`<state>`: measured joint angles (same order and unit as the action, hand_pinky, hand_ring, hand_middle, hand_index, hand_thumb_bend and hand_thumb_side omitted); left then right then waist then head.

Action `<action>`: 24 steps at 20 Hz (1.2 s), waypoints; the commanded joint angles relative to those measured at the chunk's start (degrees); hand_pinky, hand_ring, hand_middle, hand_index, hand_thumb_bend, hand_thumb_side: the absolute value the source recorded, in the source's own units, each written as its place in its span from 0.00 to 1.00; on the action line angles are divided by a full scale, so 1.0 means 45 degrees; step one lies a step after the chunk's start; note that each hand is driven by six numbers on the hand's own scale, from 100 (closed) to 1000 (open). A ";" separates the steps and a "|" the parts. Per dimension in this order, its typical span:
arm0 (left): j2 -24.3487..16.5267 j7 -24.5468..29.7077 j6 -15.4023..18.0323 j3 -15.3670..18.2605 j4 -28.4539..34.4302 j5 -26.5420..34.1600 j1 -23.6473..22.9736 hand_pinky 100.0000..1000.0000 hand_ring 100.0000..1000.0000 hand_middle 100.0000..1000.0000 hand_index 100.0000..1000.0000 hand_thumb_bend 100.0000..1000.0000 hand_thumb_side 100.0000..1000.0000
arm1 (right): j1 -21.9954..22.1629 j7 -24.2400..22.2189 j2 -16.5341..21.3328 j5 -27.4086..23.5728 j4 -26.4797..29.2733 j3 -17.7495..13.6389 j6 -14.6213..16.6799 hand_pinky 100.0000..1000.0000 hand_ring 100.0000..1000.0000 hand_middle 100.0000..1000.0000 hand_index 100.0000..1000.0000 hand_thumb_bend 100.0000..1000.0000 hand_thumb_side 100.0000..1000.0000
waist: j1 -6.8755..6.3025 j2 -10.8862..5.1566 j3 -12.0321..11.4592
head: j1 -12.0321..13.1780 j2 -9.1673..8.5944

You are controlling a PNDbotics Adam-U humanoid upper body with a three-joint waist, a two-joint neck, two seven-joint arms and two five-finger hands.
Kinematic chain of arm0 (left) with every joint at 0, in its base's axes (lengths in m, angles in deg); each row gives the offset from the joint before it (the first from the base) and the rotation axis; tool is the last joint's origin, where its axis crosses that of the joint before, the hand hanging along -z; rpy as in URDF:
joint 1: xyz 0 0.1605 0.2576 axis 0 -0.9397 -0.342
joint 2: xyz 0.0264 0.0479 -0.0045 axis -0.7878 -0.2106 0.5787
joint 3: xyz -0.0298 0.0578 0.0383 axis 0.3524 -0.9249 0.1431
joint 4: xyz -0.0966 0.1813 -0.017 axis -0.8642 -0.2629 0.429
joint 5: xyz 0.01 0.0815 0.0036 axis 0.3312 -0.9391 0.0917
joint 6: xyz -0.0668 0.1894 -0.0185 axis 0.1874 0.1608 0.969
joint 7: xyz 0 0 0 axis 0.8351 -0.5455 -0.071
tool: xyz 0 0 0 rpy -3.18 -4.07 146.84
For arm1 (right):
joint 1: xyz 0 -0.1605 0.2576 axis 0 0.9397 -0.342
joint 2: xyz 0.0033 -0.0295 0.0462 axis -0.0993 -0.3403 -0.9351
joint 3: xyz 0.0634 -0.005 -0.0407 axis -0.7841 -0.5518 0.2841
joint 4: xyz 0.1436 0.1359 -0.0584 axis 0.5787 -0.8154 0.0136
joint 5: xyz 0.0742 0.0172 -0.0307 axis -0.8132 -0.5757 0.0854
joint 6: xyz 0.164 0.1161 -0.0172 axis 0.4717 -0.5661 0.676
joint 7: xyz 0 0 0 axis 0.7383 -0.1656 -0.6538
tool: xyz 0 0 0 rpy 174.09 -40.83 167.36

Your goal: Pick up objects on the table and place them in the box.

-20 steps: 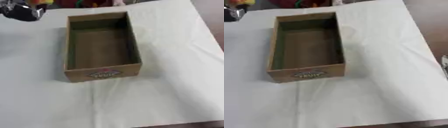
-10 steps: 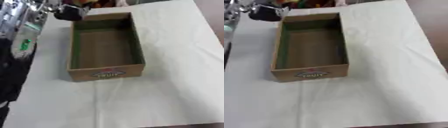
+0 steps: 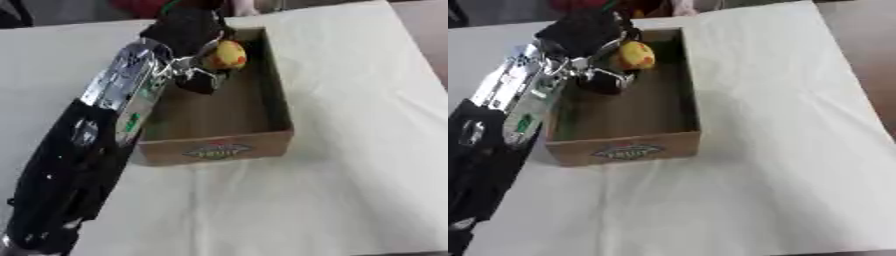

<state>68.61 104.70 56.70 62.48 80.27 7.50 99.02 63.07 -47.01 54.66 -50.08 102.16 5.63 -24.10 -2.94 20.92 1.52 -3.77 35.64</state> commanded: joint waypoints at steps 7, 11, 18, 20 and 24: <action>-0.0220 0.1950 0.1269 0.0077 -0.0009 -0.0723 0.0414 0.63 0.84 0.87 0.86 0.56 0.69 | -0.0091 0.0020 0.0233 -0.0017 0.0182 -0.0124 -0.0034 0.57 0.56 0.65 0.81 0.00 0.79 | -0.0005 -0.0242 0.0060 | -0.0086 -0.0271; -0.0319 0.2221 0.1492 0.0168 0.0082 -0.1732 0.0511 0.68 0.88 0.90 0.89 0.90 0.82 | -0.0102 0.0019 0.0241 -0.0031 0.0182 -0.0123 -0.0032 0.57 0.56 0.65 0.81 0.00 0.79 | -0.0029 -0.0273 0.0108 | -0.0060 -0.0250; -0.0455 0.0152 0.0610 0.0787 0.1319 -0.2364 0.0327 0.58 0.74 0.75 0.82 0.52 0.99 | -0.0052 0.0068 0.0245 -0.0036 0.0182 -0.0177 -0.0015 0.57 0.56 0.65 0.81 0.00 0.79 | -0.0018 -0.0328 0.0092 | -0.0098 -0.0114; -0.0544 -0.2084 -0.0457 0.1129 0.2318 -0.2295 0.0070 0.53 0.67 0.67 0.78 0.23 0.96 | -0.0023 0.0101 0.0245 -0.0025 0.0182 -0.0205 -0.0003 0.57 0.56 0.65 0.81 0.00 0.79 | -0.0002 -0.0325 0.0056 | -0.0127 -0.0067; -0.0822 -0.5922 -0.2557 0.1873 0.4012 -0.0027 -0.0792 0.45 0.53 0.54 0.72 0.00 0.89 | 0.0045 0.0209 0.0238 0.0024 0.0182 -0.0298 -0.0019 0.57 0.56 0.65 0.81 0.00 0.79 | 0.0029 -0.0330 -0.0113 | -0.0239 0.0076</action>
<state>66.34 82.73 47.61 69.48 95.25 4.76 94.73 63.69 -46.35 54.58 -50.07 102.16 5.08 -24.20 -3.32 20.92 0.89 -4.57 35.56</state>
